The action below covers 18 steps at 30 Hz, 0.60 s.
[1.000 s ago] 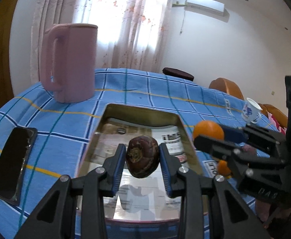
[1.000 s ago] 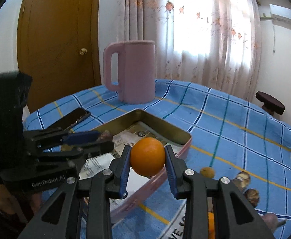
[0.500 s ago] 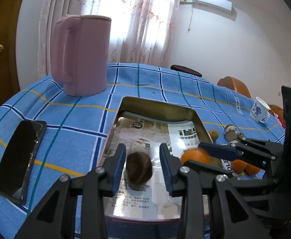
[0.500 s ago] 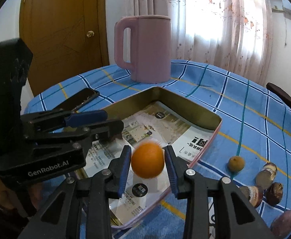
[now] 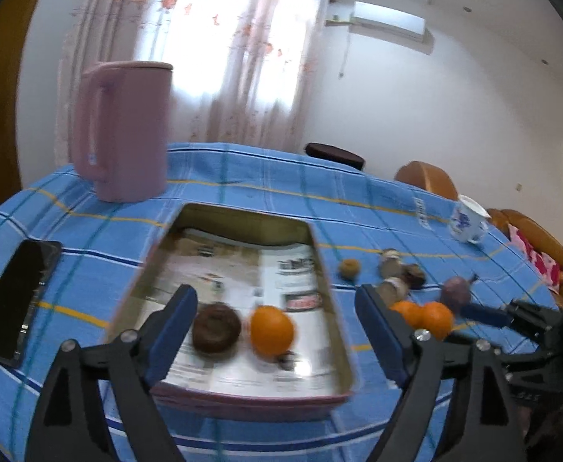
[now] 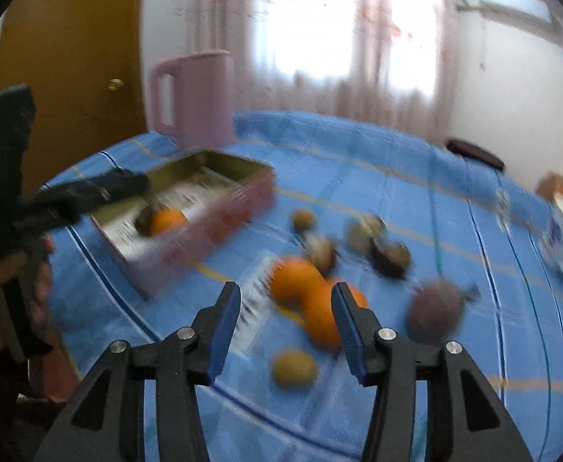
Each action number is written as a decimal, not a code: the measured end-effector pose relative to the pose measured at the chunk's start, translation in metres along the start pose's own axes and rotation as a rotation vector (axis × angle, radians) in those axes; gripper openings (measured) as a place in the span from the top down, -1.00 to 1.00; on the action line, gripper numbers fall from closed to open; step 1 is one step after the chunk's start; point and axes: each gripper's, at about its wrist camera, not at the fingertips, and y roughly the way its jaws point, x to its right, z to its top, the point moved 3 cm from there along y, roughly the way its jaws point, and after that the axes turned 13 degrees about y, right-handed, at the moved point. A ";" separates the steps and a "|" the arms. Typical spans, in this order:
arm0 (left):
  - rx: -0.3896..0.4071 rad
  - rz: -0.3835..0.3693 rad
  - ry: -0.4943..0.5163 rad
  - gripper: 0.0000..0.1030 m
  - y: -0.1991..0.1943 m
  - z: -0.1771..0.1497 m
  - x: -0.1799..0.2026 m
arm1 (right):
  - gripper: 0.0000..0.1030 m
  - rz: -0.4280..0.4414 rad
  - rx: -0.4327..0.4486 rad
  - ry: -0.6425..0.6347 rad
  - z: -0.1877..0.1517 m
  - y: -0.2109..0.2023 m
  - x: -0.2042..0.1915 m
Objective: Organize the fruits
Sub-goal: 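Carry the mangosteen and orange over the tin and open both tools, then grasp the brown kiwi with the right tool while the left tool grasps an orange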
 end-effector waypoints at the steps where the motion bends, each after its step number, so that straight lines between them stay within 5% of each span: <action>1: -0.003 -0.011 0.009 -0.69 0.002 0.000 0.006 | 0.01 -0.002 -0.013 0.018 -0.006 -0.001 0.007; 11: -0.046 -0.059 0.083 -0.69 0.013 -0.002 0.049 | 0.03 0.019 -0.094 0.030 -0.023 0.015 0.015; 13: -0.050 -0.069 0.087 -0.69 0.015 -0.002 0.053 | 0.28 0.012 -0.119 0.033 -0.025 0.021 0.017; 18: -0.061 -0.089 0.112 -0.69 0.019 -0.003 0.065 | 0.39 0.029 -0.102 0.047 -0.026 0.018 0.020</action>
